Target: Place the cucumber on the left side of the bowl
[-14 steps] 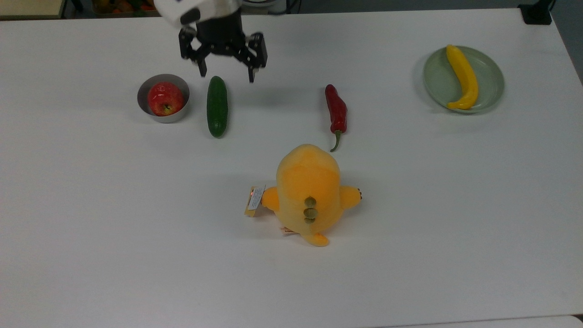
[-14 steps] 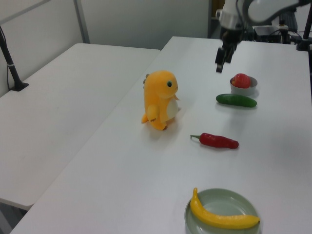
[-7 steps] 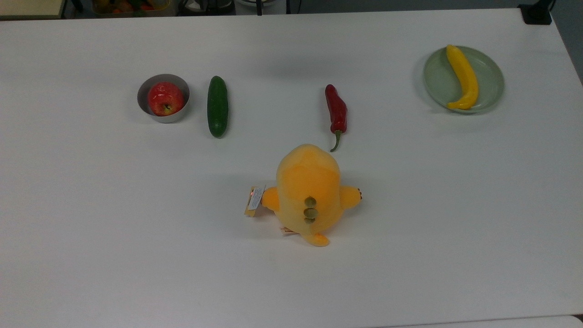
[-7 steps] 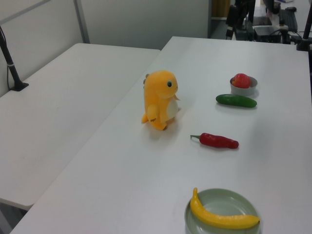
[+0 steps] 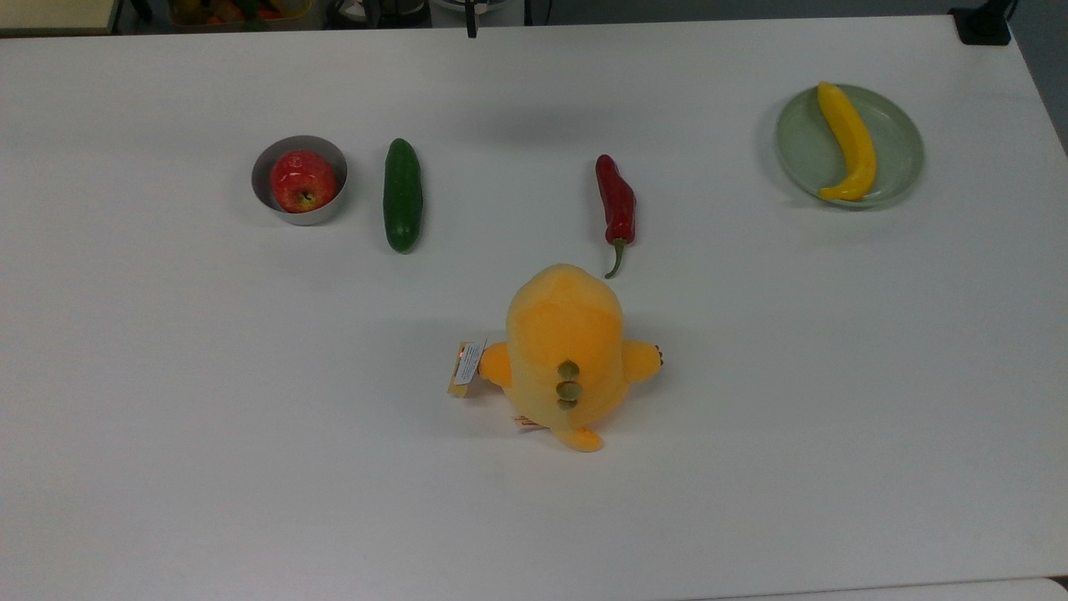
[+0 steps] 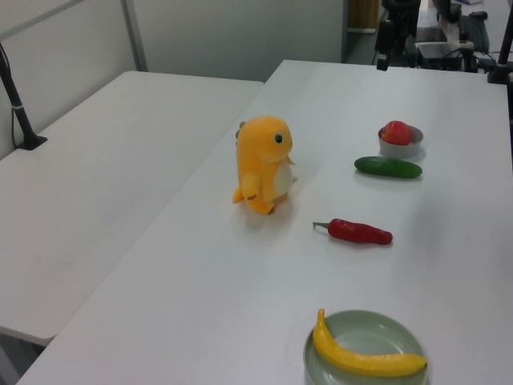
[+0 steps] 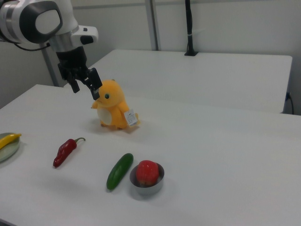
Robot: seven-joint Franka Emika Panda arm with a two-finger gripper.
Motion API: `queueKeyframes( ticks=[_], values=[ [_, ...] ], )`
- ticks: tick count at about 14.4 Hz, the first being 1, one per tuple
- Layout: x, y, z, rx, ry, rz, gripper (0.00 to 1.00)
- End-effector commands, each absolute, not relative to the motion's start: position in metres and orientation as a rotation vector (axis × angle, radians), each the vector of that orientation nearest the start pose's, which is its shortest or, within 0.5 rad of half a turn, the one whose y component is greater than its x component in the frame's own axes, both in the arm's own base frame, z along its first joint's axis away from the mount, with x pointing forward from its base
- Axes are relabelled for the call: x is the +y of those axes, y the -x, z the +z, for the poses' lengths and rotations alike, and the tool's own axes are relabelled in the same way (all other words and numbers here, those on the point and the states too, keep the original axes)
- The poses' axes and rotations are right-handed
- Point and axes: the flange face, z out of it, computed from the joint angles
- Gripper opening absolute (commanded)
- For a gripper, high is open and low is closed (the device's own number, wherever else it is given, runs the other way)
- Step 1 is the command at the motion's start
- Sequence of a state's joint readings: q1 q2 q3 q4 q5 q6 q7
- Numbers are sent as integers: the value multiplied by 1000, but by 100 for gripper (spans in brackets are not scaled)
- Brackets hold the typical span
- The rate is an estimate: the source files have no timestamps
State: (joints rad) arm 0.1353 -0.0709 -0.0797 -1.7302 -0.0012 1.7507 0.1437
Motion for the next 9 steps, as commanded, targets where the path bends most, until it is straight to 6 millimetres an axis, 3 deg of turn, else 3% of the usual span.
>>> queueKeyframes(
  ticks=[1, 9],
  values=[
    [25, -551, 594, 156, 3105, -154, 100],
    [19, -554, 589, 172, 3101, -139, 100]
  ],
)
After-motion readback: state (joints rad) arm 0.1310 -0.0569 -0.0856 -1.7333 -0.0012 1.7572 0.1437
